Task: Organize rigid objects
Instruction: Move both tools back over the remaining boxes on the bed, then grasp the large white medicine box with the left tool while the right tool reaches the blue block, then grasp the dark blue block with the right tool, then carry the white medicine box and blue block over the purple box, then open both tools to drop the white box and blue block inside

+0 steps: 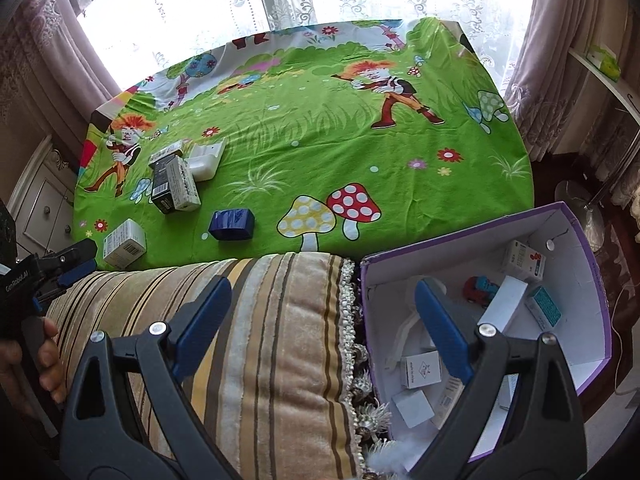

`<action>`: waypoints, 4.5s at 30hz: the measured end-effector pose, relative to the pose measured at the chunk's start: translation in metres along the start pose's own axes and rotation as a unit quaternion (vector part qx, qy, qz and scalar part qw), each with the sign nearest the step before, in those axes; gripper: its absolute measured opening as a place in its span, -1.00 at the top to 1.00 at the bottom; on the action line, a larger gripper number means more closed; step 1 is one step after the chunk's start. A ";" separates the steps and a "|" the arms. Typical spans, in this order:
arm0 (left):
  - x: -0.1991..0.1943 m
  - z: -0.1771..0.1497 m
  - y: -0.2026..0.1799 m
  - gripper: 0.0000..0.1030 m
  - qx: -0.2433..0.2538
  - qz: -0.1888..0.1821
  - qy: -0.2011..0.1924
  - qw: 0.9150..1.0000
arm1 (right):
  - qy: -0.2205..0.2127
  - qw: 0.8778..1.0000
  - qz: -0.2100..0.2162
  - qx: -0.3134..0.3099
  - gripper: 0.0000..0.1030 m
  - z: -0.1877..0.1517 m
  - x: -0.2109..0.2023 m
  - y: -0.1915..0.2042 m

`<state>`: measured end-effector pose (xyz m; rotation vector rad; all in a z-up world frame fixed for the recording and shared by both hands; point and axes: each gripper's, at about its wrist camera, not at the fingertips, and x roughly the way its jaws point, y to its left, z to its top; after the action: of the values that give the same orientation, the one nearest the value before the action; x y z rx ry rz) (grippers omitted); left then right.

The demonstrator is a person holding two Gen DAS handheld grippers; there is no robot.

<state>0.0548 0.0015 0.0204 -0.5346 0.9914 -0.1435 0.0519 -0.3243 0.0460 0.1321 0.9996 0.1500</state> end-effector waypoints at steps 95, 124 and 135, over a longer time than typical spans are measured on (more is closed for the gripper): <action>0.052 -0.005 -0.072 -0.45 0.083 0.042 -0.002 0.996 | 0.024 1.000 0.004 -0.011 -0.05 0.024 0.062 0.042; 0.082 -0.096 -0.245 -0.46 0.279 -0.082 0.089 0.953 | -0.023 0.971 -0.164 0.174 -0.06 -0.063 -0.047 -0.195; 0.079 -0.108 -0.266 -0.63 0.327 -0.102 0.088 0.935 | -0.054 0.963 -0.195 0.177 -0.59 -0.062 -0.060 -0.197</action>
<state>0.0413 -0.2950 0.0447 -0.0073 0.9902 -0.6922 -0.0191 -0.5261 0.0271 0.2631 0.9183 -0.3943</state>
